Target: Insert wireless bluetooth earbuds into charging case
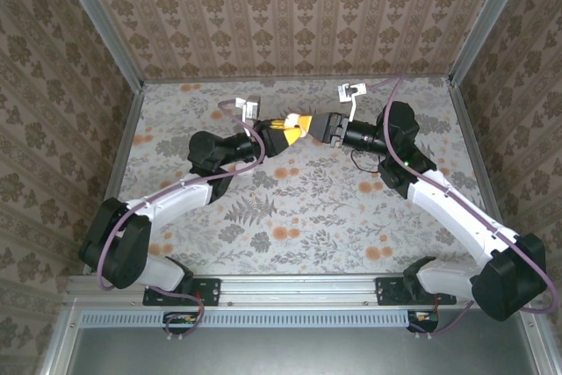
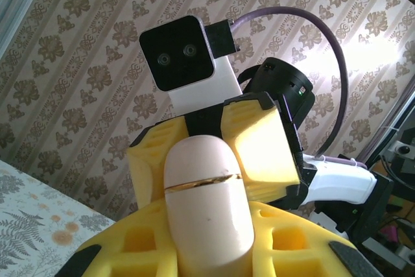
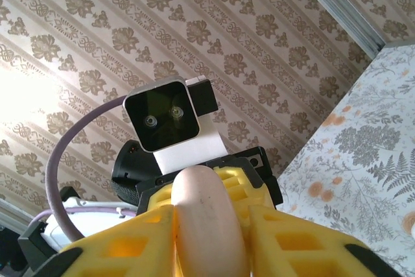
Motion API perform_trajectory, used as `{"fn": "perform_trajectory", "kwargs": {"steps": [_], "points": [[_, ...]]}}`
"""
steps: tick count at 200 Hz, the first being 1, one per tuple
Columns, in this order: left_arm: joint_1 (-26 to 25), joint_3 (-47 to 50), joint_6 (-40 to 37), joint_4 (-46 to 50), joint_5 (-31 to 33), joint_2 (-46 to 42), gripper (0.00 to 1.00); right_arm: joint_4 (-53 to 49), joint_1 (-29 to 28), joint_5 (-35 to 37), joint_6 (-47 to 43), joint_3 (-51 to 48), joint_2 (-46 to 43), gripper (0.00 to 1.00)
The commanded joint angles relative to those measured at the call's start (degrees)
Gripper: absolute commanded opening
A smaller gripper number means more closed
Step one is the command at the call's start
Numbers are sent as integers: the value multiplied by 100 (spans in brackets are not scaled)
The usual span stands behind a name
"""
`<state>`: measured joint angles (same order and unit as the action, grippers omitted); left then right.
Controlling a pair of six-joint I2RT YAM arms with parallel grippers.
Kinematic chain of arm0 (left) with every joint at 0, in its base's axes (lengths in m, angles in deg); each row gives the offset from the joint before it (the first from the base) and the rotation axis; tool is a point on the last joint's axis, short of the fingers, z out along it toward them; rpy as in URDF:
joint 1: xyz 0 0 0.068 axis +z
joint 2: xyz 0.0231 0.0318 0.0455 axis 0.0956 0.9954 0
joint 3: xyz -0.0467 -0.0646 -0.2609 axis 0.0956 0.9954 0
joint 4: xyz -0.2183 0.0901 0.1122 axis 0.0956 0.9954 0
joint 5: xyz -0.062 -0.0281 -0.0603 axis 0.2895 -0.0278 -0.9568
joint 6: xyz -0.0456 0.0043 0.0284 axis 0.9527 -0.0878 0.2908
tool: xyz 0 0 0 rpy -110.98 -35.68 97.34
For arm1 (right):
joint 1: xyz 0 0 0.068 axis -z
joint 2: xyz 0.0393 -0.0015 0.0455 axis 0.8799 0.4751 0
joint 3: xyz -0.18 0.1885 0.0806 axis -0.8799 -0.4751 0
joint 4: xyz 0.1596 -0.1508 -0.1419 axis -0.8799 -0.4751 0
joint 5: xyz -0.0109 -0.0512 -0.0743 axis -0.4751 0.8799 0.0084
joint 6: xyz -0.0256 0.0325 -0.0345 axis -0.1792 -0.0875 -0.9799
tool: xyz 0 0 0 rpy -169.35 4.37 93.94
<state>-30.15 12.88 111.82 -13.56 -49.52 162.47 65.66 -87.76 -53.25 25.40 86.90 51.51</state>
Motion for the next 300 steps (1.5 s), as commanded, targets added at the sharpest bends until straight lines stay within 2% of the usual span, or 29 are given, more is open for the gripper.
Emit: {"fn": "perform_trajectory", "kwargs": {"steps": [1,23,44,71,117,162,179,213,233,262,300], "points": [[-31,-248,123,-153,-266,-74,18,-32,-59,-383,-133,136,110,20],[2,-220,129,-141,-356,-109,27,-82,-64,-410,-290,68,62,15],[119,-243,206,6,-524,-168,42,-230,-59,-377,-501,23,-34,13],[324,-286,239,219,-781,-255,44,-359,-50,-403,-644,49,-82,12],[518,-335,120,703,-1090,-390,32,-834,-52,-455,-1066,191,-149,12],[523,-340,-392,1403,-1166,-592,8,-1138,-57,-404,-1239,245,-254,12],[514,-324,-750,1827,-1205,-732,0,-1375,-51,-330,-1315,294,-340,16],[387,-202,-2099,2829,-1185,-1252,0,-1967,-35,62,-1568,230,-561,37],[347,-86,-2969,3328,-1088,-1595,0,-2121,26,191,-1592,144,-593,46],[321,-4,-3881,3936,-1017,-1869,0,-2299,107,316,-1583,85,-580,53],[310,-144,-4497,4745,-949,-1816,0,-2339,168,251,-1550,88,-593,58]]}}
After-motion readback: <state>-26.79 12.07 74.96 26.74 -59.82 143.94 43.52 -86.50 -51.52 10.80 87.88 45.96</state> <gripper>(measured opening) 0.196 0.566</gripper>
